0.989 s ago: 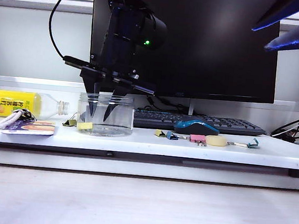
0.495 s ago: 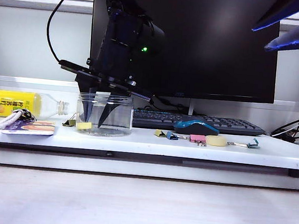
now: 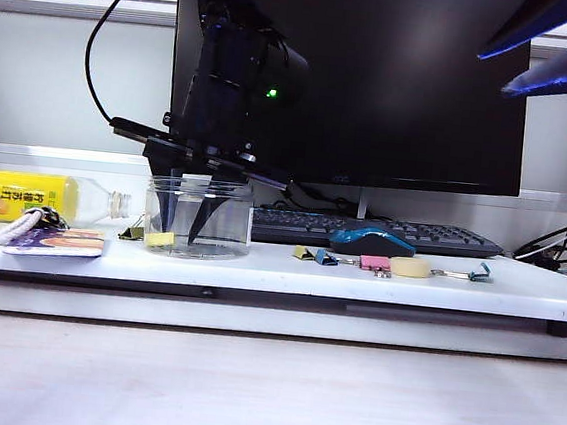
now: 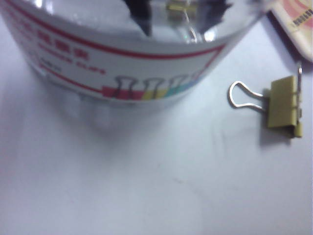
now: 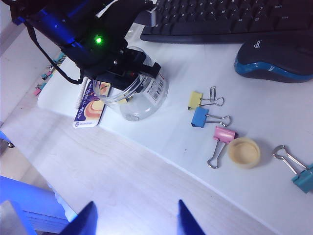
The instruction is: Take the clips out of the round transparent plastic box and place them on the table.
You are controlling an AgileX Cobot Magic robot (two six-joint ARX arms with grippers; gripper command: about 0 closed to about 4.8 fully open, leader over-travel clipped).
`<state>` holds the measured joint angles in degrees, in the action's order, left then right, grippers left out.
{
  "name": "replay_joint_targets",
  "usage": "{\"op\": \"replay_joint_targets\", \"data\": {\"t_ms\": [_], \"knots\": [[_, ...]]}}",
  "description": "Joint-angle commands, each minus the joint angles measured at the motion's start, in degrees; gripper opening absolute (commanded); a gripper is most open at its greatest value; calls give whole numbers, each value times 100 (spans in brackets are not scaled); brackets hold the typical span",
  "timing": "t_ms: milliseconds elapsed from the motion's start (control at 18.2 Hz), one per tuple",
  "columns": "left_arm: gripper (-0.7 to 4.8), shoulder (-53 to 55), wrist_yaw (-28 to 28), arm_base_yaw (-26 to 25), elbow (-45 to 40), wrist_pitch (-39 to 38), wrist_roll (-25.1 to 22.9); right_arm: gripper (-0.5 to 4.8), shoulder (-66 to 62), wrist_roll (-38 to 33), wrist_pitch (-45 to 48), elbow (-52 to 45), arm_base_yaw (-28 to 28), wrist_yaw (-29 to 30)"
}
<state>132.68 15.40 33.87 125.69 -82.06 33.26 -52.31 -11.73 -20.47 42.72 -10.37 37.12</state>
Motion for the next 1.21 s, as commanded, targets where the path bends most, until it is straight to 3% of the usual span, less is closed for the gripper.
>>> {"op": "replay_joint_targets", "data": {"t_ms": [55,220,440,714,824,1209], "knots": [[128,83,-105,2,-50,-61,15,212,11,20,55,13,0,7],[127,120,-149,-17,-63,-59,17,212,11,20,55,13,0,2],[58,122,-127,-101,-63,-57,20,212,11,20,55,13,0,0],[44,125,-129,-210,-61,-50,11,212,11,20,55,13,0,-11],[-6,118,-129,-210,-59,-50,-9,212,11,22,55,13,0,-13],[-6,98,-238,-205,68,-44,-153,212,11,26,13,13,4,-13]]}}
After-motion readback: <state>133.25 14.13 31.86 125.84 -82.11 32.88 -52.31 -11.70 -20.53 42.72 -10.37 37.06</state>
